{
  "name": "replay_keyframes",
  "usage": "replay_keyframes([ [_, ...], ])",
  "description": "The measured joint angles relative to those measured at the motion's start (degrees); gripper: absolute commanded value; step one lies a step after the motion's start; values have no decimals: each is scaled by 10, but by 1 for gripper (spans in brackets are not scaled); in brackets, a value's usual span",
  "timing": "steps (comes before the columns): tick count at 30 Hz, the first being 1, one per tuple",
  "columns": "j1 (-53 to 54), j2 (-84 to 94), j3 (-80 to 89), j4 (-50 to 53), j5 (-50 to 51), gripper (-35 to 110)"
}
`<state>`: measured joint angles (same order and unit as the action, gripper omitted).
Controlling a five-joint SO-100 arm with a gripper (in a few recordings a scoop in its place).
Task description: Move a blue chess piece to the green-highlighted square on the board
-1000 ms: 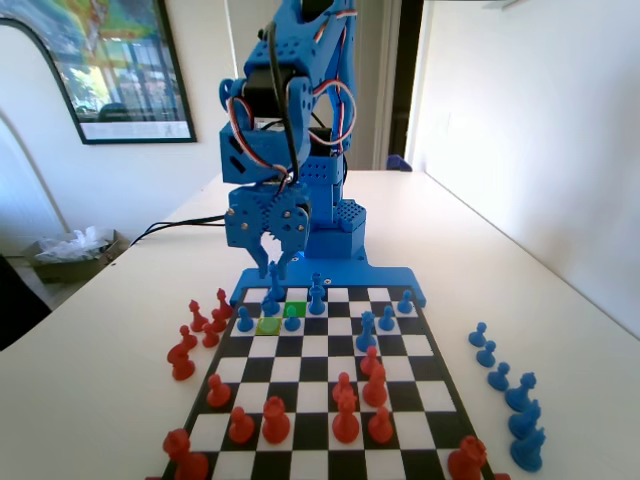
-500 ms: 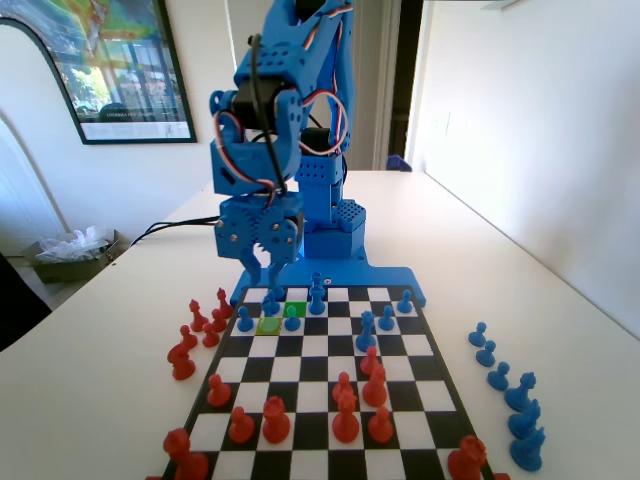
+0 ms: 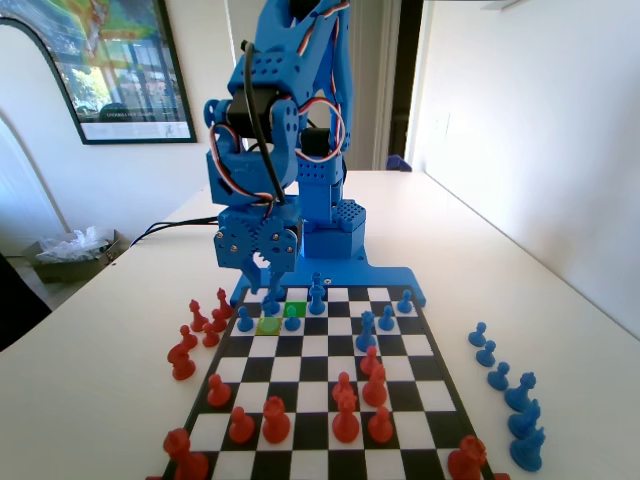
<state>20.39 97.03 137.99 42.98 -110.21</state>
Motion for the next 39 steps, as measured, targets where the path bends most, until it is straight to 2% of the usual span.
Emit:
replay_keyframes([
  [22,38,-14,-19,6,-35,8],
  [39,10,-55,-25,-26,-19,8],
])
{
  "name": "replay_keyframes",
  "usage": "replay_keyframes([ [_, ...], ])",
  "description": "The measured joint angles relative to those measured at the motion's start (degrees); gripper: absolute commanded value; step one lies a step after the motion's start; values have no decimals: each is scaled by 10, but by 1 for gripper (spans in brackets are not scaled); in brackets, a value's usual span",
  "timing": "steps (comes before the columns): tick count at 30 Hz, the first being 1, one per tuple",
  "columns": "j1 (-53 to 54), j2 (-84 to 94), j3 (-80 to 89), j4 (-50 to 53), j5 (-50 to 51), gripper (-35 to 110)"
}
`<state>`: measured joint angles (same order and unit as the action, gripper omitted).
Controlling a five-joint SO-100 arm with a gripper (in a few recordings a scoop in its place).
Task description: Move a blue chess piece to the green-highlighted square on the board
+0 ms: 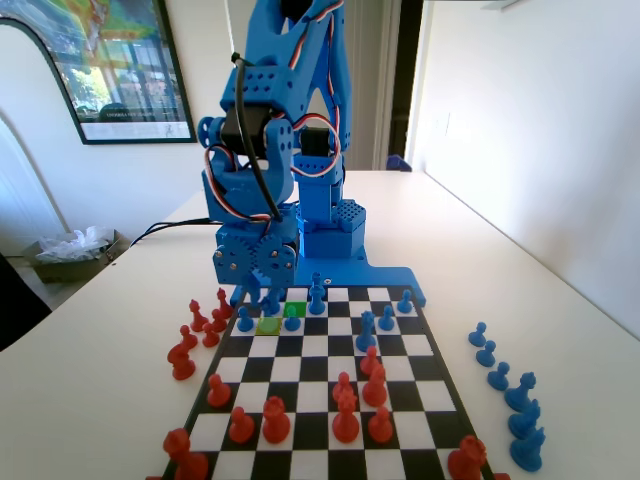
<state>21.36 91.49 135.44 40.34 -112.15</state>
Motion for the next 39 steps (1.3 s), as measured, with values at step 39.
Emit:
replay_keyframes([
  [39,-5,32,-14,97,-16,1],
])
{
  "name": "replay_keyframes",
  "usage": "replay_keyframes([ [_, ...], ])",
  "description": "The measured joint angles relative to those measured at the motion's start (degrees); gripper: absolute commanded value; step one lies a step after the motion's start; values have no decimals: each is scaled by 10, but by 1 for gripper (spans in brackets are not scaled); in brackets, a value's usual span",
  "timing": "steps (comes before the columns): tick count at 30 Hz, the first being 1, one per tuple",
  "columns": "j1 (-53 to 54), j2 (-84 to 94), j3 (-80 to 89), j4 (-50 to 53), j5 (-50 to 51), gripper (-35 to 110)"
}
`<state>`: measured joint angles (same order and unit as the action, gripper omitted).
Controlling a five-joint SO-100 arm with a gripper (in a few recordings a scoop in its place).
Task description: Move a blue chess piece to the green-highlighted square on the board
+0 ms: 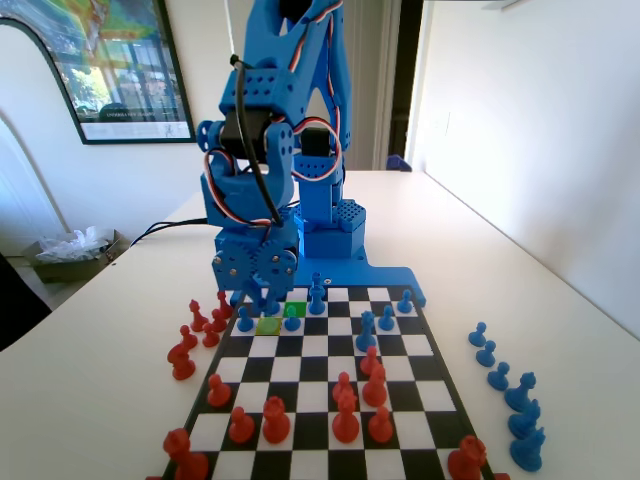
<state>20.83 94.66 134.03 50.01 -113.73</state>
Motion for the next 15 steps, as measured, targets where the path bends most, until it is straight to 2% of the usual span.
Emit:
replay_keyframes([
  [8,-4,38,-15,77,6,1],
  [15,-14,41,-5,66,0,1],
])
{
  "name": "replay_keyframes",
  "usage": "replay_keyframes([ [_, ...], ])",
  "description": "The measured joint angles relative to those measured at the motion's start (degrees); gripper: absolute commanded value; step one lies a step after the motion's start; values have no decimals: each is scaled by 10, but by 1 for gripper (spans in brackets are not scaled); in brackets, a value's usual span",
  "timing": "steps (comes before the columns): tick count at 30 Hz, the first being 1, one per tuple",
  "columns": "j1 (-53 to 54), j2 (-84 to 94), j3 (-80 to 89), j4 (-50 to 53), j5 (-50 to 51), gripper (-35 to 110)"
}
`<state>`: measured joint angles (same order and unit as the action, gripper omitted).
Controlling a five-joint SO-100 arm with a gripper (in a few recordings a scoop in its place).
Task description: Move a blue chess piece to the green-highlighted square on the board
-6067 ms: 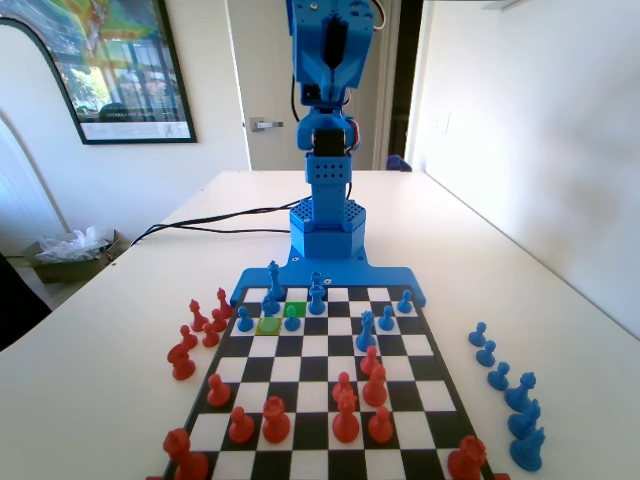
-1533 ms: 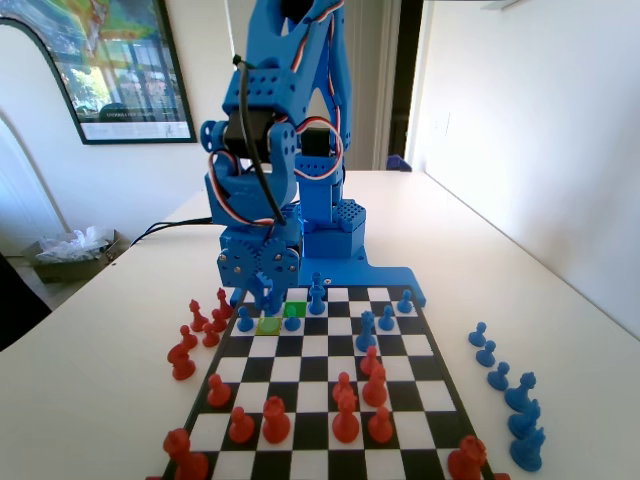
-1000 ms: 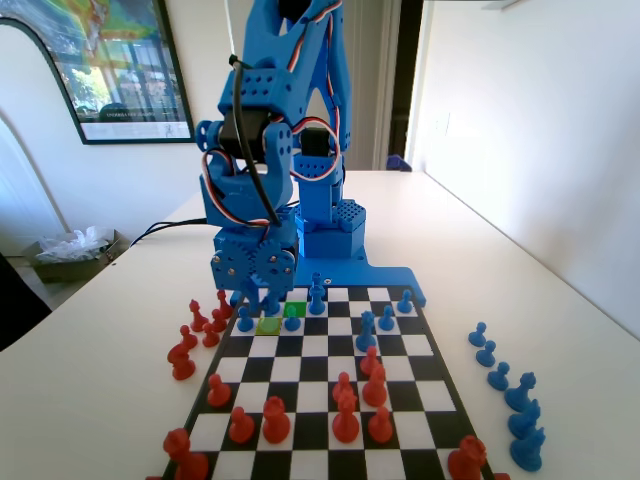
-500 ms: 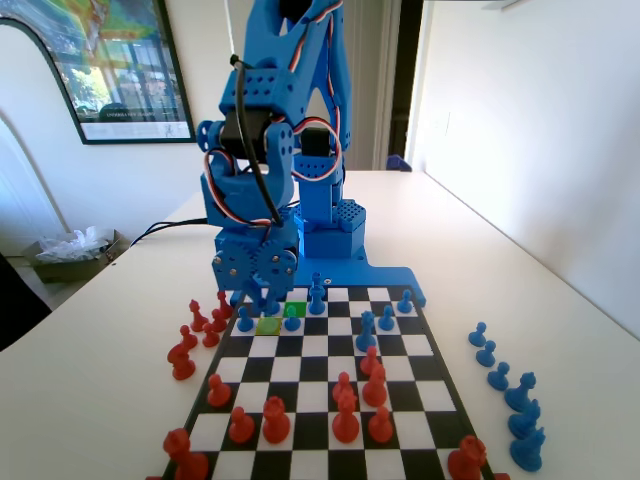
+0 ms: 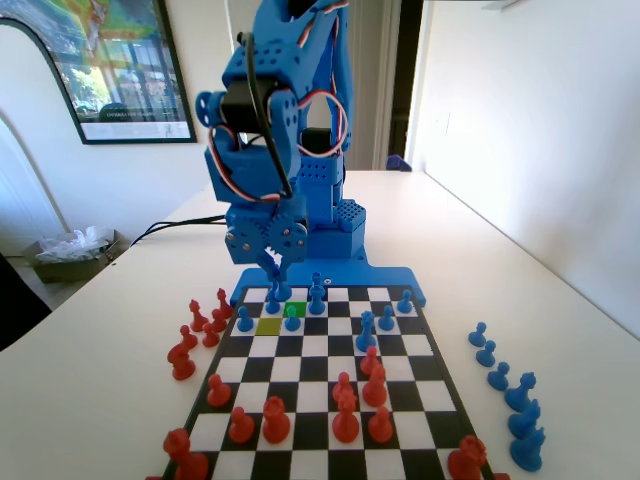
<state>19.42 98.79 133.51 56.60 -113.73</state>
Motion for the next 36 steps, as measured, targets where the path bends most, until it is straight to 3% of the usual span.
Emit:
replay_keyframes([
  [11,-60,1,92,-122,26,1],
  [28,-30,4,116,-153,-11,1],
  [36,-30,4,116,-156,-5,10],
])
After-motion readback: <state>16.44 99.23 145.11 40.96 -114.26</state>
